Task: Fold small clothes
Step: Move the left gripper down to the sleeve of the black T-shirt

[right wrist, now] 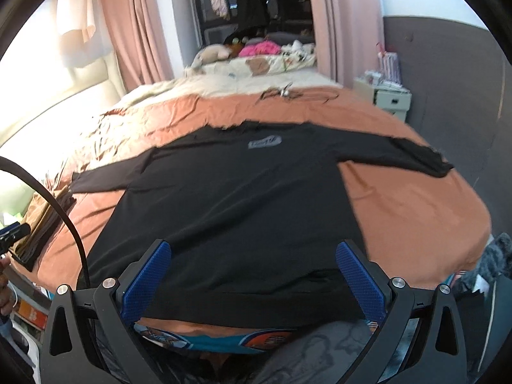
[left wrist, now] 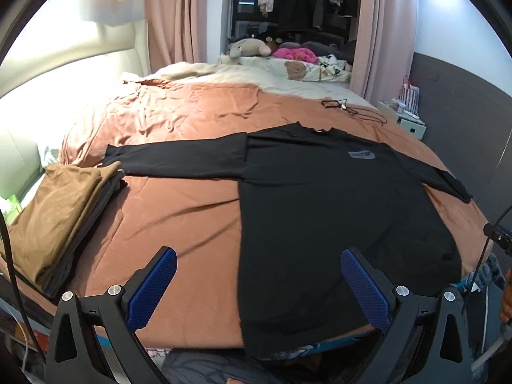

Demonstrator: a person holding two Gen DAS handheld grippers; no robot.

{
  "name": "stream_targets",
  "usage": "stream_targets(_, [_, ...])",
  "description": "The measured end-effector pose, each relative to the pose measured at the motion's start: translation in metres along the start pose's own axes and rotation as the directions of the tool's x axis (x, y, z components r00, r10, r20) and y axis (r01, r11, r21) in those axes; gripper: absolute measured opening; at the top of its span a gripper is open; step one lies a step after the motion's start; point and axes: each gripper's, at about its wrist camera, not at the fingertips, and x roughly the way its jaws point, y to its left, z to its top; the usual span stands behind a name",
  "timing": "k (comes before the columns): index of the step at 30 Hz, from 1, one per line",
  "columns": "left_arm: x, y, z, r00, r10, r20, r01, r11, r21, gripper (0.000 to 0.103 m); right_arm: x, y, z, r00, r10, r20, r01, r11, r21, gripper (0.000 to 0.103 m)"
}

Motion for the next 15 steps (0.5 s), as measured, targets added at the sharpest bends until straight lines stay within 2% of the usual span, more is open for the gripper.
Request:
stream_targets(5, [0.023, 0.014, 0.012, 0.999, 0.027, -0.028, -0.027, 1.000, -0.011, 0.103, 0.030, 0.001, 0.016, 0.999, -0.004, -0.040, 0.003, 1.000, -0.030, 0.103])
stream_targets(11, [0.052, 0.029, 0.022, 0.998, -0.024, -0.059, 0.021, 0.999, -0.050, 0.103, 0.055, 0.002, 0.034, 0.998, -0.015, -0.061, 0.012, 0.999, -0.049, 0.103])
stream_targets(15, [0.072, 0.029, 0.026, 0.997, -0.019, -0.080, 0.016, 0.999, -0.033, 0.103, 0.076, 0.012, 0.042, 0.997, -0.021, -0.069, 0.018, 0.998, -0.056, 0.103])
